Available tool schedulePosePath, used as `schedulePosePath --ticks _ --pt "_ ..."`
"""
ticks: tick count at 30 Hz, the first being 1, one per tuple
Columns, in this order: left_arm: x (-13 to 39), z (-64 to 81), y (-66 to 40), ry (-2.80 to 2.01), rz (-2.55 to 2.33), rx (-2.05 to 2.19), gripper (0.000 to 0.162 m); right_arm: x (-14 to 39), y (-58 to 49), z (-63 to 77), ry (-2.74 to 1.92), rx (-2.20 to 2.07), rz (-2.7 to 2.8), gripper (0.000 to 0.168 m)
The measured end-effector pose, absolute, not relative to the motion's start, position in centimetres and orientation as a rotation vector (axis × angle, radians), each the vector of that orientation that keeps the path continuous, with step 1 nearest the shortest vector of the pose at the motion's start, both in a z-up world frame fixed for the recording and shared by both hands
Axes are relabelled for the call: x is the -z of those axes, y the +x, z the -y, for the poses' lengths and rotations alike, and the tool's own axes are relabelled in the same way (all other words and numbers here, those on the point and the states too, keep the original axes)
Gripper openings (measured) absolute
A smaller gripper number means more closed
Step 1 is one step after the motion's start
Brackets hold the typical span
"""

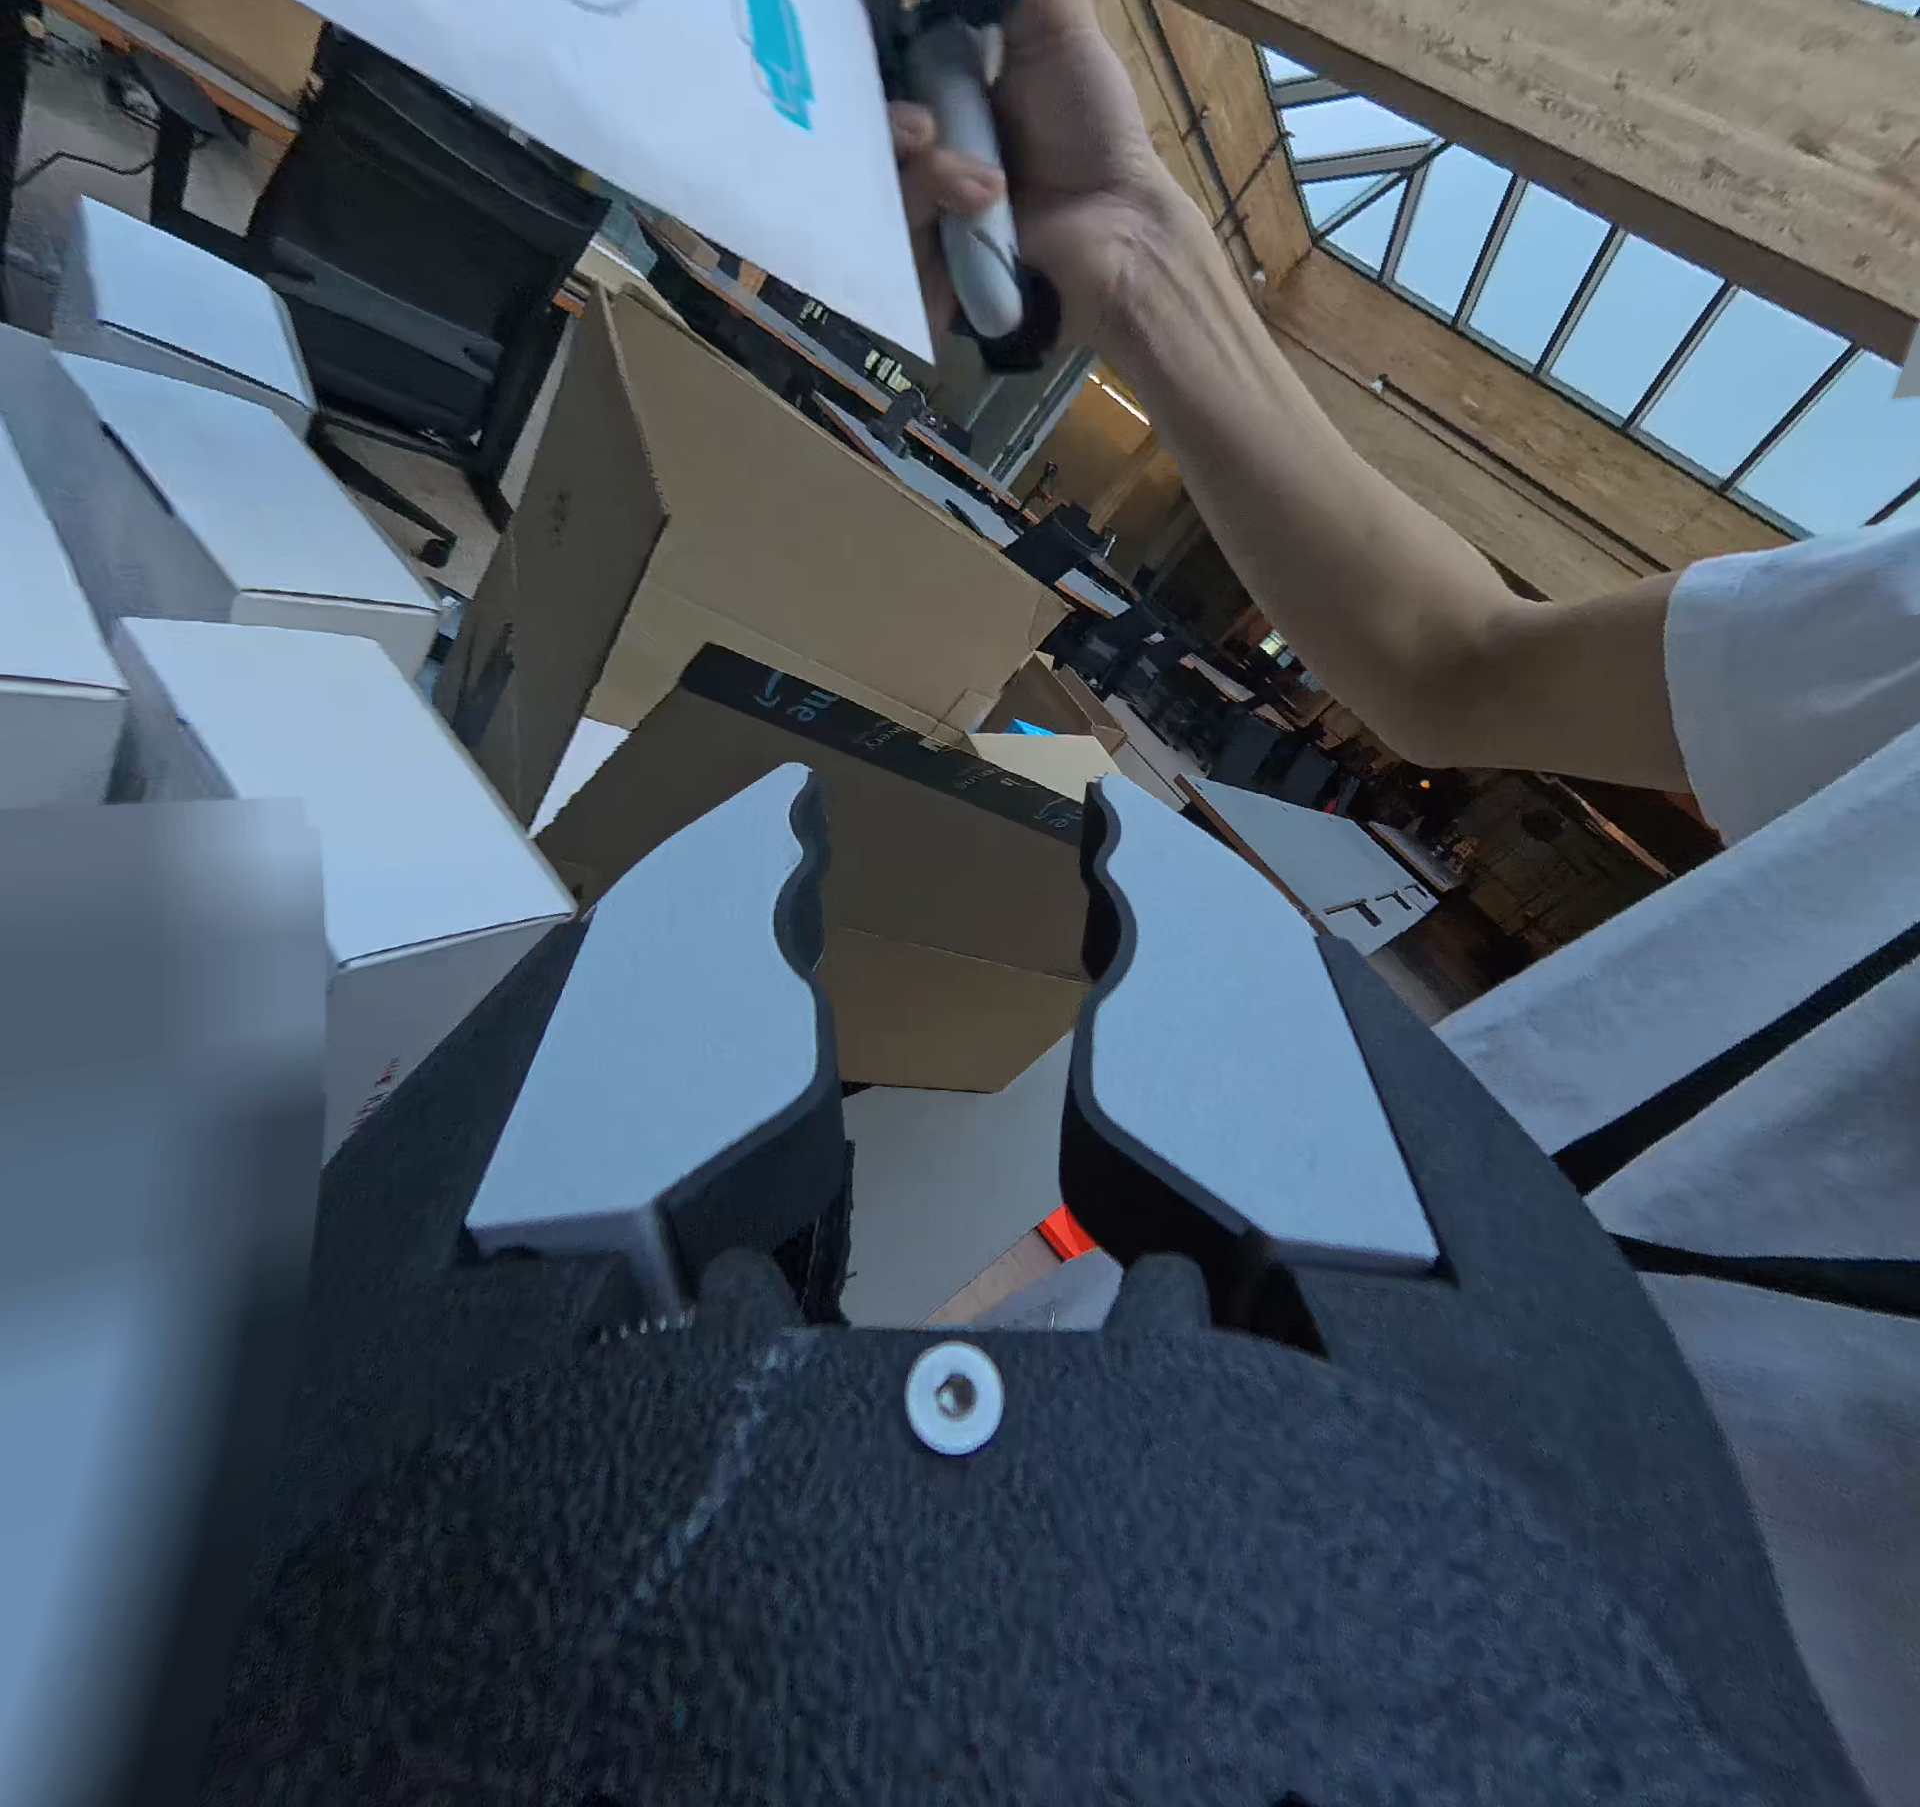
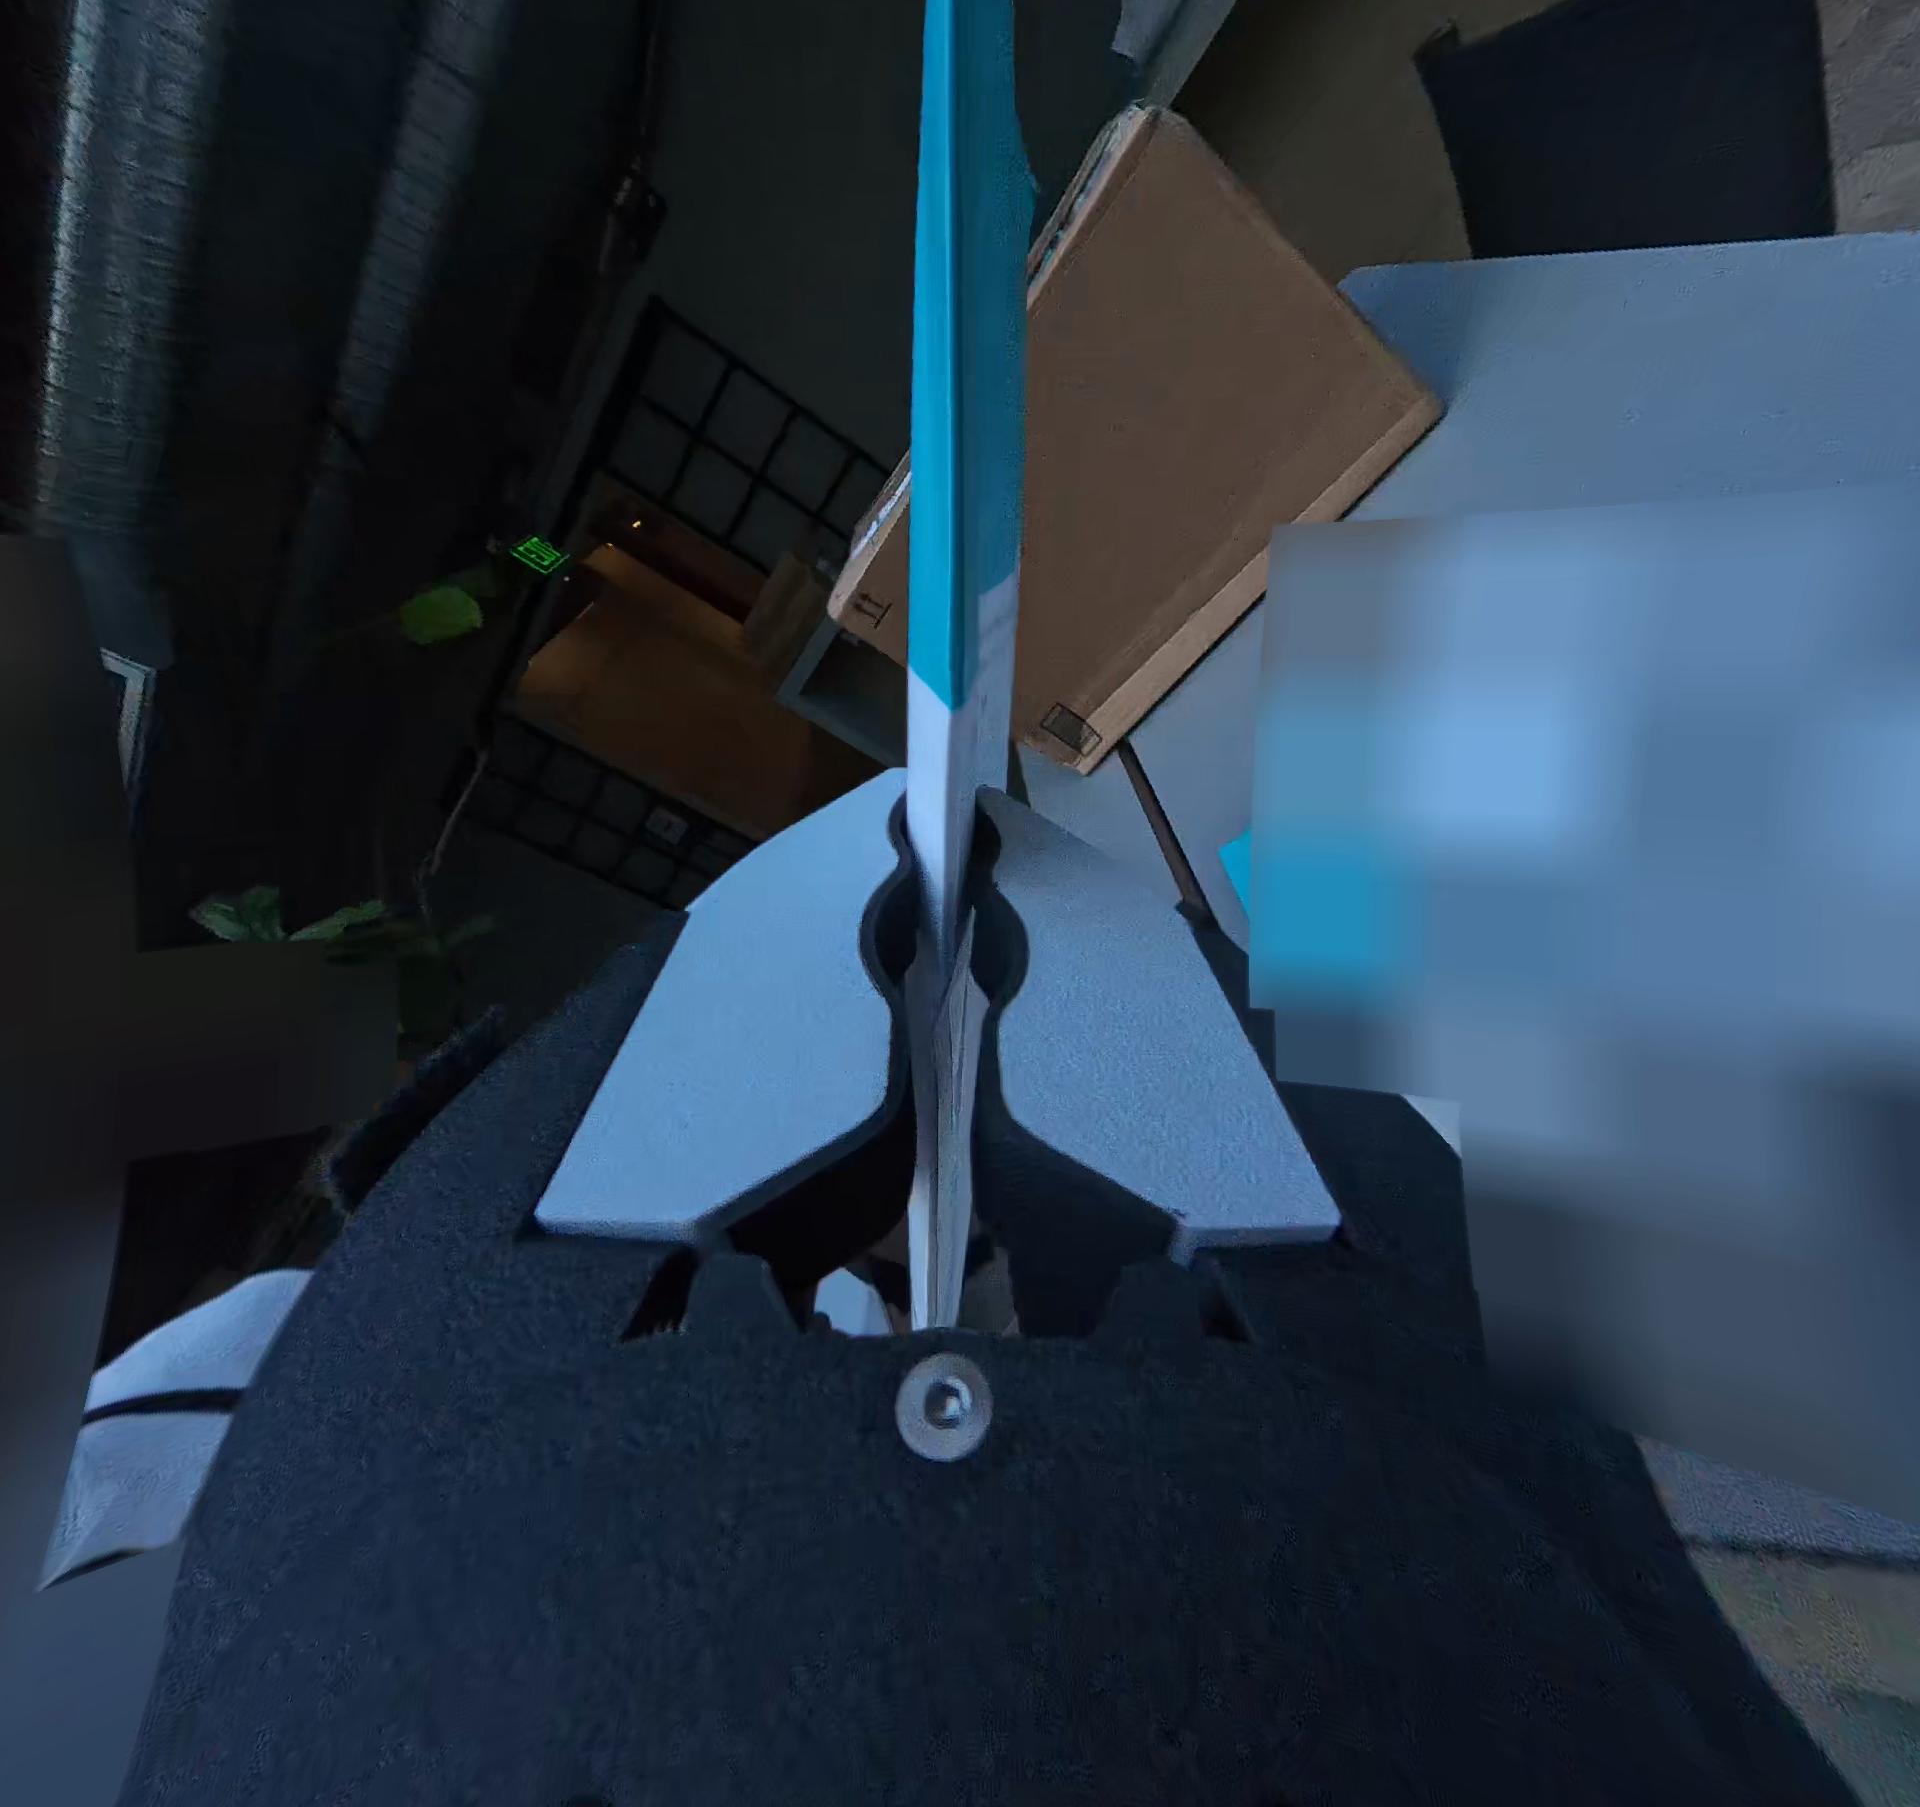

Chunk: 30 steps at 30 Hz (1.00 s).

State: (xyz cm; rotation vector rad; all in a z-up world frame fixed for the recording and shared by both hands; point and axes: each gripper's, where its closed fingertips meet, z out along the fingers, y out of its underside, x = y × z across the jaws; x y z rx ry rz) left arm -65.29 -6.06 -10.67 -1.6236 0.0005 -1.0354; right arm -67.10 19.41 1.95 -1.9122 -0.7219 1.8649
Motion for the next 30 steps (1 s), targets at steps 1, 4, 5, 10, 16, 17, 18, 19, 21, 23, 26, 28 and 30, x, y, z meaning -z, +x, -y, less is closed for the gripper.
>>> schedulePosePath --ticks 1,4,5,10,16,17,18,19,21,23,26,28,30 --pt "10.8 6.5 -66.4 -1.629 0.011 1.006 0.046 -1.5 -70.5 -19.7 -1.909 -1.919 0.697 0.004" --pt "10.9 7.7 -69.8 -1.632 0.064 0.929 0.046 1.7 -78.0 -22.1 -2.003 -1.918 0.523 0.021" --pt "11.0 8.0 -70.8 -1.639 0.085 0.912 0.045 4.0 -79.4 -22.6 -2.106 -1.864 0.505 0.066" --pt "11.7 9.1 -73.7 -1.64 0.153 0.871 0.045 7.2 -74.2 -24.3 -2.162 -1.66 0.479 0.076" --pt "11.6 5.9 -71.5 -1.628 0.121 0.993 0.046 6.7 -56.4 -23.7 -2.137 -1.448 0.623 0.07" --pt "11.3 5.0 -70.6 -1.623 0.101 1.021 0.046 9.0 -53.0 -23.9 -2.188 -1.365 0.61 0.07" --pt "10.9 4.2 -69.6 -1.621 0.084 1.045 0.046 12.3 -49.5 -24.1 -2.258 -1.28 0.569 0.07" --pt "10.5 3.4 -68.6 -1.618 0.064 1.065 0.045 16.3 -46.1 -24.2 -2.343 -1.198 0.509 0.07" --pt "9.4 2.1 -66.5 -1.608 0.02 1.084 0.046 24.9 -40.2 -23.4 -2.52 -1.124 0.396 0.073" --pt "8.8 0.9 -64.3 -1.613 -0.014 1.077 0.046 32.2 -36.4 -23.0 -2.642 -1.148 0.186 0.078" --pt "9.1 -0.9 -61.6 -1.671 -0.022 1.036 0.046 40.0 -33.8 -23.8 -2.708 -1.209 -0.079 0.081" --pt "9.5 -1.5 -60.1 -1.717 -0.001 1.022 0.046 43.8 -32.8 -24.0 -2.771 -1.122 -0.041 0.083" --pt "9.8 -1.6 -58.8 -1.755 0.017 1.001 0.046 45.2 -33.5 -24.0 -2.78 -1.134 -0.002 0.083"
